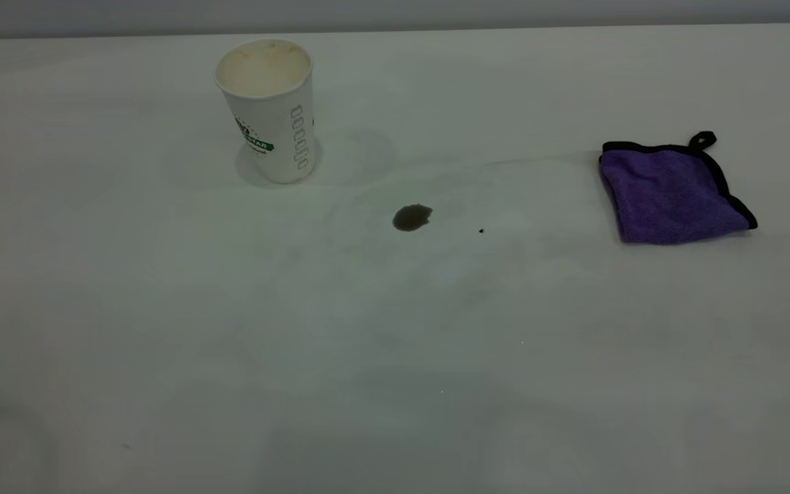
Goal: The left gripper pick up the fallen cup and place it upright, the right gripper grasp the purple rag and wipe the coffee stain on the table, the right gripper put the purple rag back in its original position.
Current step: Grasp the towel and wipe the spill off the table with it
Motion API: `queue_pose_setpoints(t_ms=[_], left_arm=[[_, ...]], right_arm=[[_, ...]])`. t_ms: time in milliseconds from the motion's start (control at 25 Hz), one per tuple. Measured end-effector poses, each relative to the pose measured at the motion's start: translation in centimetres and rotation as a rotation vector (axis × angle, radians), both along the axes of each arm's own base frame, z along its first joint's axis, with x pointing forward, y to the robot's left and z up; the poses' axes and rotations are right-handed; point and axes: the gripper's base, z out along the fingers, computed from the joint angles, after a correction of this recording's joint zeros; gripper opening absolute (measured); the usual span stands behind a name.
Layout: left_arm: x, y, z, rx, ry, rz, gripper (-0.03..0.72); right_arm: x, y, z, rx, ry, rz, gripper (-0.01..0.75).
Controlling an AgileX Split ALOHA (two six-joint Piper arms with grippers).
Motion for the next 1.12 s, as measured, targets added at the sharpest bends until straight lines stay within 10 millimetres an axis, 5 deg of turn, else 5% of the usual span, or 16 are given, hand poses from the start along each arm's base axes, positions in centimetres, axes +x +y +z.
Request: queue_pose_setpoints(t_ms=[200,360,640,880,1120], left_arm=[[-3.7,0.8,-4.7,-0.090,0.051,0.279,0.592],[-6.5,1.4,-5.7,-0.158,-0.034,0.408,0.592],[-9.9,1.4,-4.8,-0.094,-0.249,0.190,0.661],[-10.7,1.3,-4.2,-0.027,-0.404,0.057,0.671],[-11.4,1.2,-5.7,-0.043,-0.404,0.046,0.671]], right_arm=[[0.0,0.0,0.0,0.000,0.000,0.000,0.545],[0.0,0.0,0.0,0.000,0.000,0.000,0.545],[0.0,0.0,0.0,0.000,0.000,0.000,0.545],[0.0,0.0,0.0,0.000,0.000,0.000,0.545],[0.0,0.0,0.0,0.000,0.000,0.000,0.545]])
